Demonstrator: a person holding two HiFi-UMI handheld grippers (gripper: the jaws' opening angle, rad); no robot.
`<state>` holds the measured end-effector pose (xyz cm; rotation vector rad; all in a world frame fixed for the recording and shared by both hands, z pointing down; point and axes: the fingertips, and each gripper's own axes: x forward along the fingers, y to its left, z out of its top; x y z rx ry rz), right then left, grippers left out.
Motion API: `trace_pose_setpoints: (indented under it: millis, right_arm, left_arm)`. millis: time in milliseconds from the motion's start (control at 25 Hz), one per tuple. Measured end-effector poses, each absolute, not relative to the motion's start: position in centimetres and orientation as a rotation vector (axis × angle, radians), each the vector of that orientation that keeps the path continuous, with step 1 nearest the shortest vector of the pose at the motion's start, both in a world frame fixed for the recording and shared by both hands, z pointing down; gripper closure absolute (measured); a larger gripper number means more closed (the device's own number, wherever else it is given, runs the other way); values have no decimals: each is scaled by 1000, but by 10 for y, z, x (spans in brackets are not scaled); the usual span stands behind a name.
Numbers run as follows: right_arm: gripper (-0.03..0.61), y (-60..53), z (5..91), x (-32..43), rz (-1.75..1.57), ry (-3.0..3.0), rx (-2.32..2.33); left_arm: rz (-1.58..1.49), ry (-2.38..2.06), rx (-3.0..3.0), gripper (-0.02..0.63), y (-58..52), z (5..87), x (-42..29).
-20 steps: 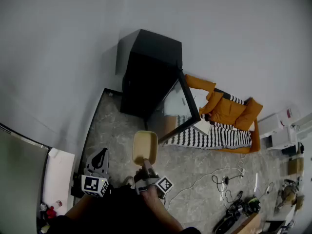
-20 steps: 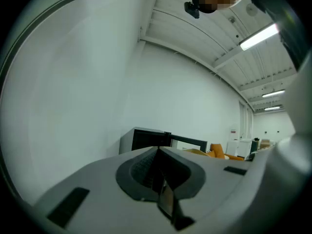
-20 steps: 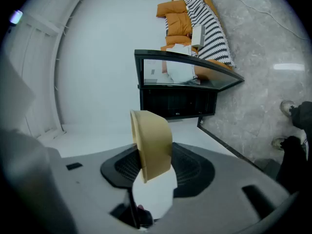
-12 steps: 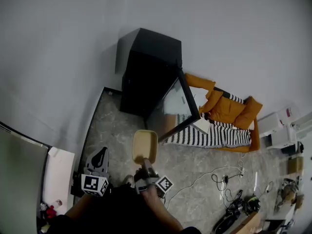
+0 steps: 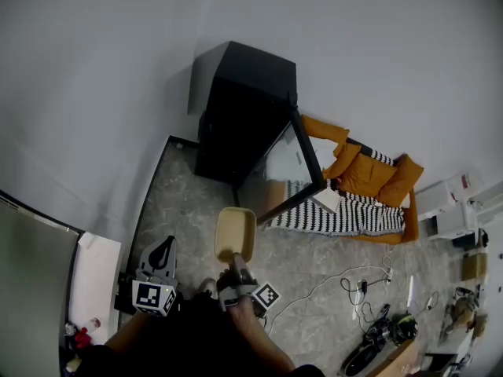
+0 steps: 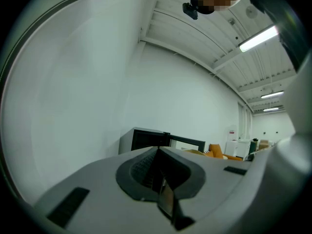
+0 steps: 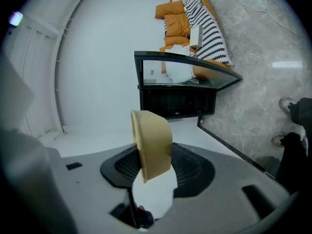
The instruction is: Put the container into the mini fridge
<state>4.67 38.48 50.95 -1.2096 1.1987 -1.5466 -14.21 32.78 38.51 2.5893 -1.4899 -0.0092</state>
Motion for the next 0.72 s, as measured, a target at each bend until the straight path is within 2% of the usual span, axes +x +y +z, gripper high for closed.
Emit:
trace_pose_setpoints:
  millis: [720]
  right_arm:
    - [413,364,507,-11,-1522,1177,-1217]
  left_arm:
    - [-14,-1446,2592,609,313,373,-197]
